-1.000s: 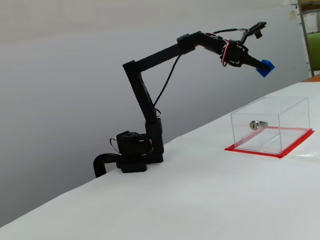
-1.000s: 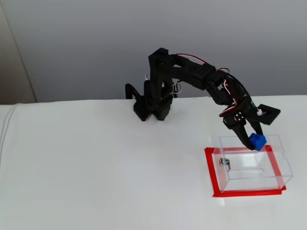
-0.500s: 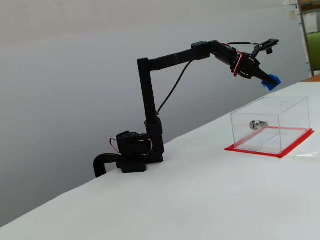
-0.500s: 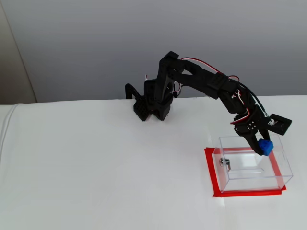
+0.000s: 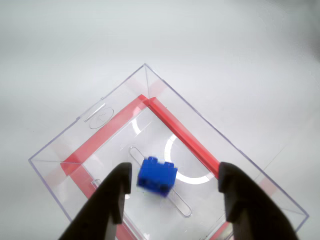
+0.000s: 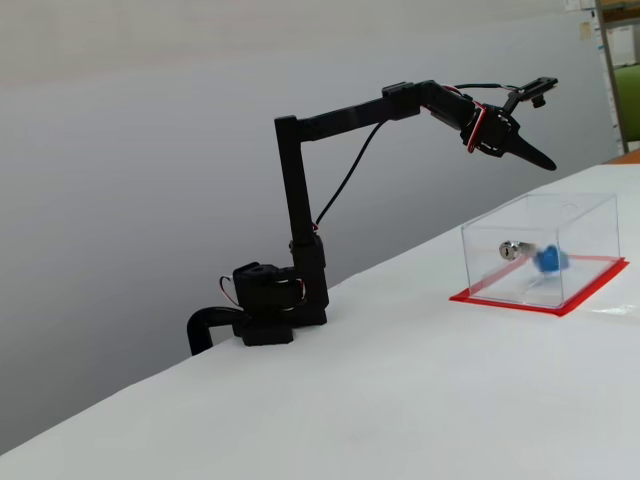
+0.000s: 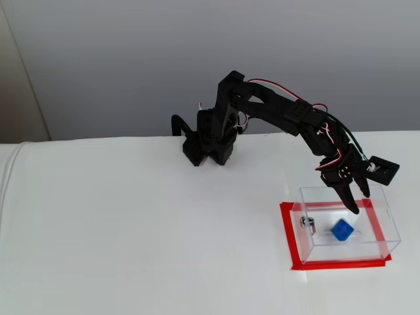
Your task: Pick the blue lego brick and place it into the transparent box
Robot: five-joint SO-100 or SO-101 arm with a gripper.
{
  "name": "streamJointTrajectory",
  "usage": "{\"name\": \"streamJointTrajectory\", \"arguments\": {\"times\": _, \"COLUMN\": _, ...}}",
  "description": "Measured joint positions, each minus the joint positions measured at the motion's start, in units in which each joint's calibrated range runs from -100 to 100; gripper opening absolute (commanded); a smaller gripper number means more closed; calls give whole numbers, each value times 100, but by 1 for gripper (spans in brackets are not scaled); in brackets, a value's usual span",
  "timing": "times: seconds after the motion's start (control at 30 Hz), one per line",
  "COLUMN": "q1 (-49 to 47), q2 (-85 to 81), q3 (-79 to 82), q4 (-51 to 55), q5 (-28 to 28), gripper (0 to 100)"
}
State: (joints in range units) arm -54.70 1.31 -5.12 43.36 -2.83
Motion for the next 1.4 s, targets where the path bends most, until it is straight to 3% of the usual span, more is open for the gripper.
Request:
{"name": "streamJointTrajectory", "arguments": {"times": 0.43, "q1": 0, "q2": 0, "q3": 0, "q4": 0, "q5": 0, "gripper": 19}}
{"name": "streamJointTrajectory", "arguments": {"times": 0.67, "q1": 0, "q2": 0, "q3": -18, "q4": 0, "q5": 0, "gripper": 2}}
{"name": "streamJointTrajectory", "arguments": {"times": 0.97, "q1": 235, "q2": -144, "q3": -9, "q4": 0, "q5": 5, "gripper": 2}}
{"name": "streamJointTrajectory", "arguments": {"times": 1.4, "q1": 1346, "q2": -2140, "q3": 1589, "q4": 0, "q5": 5, "gripper": 2}}
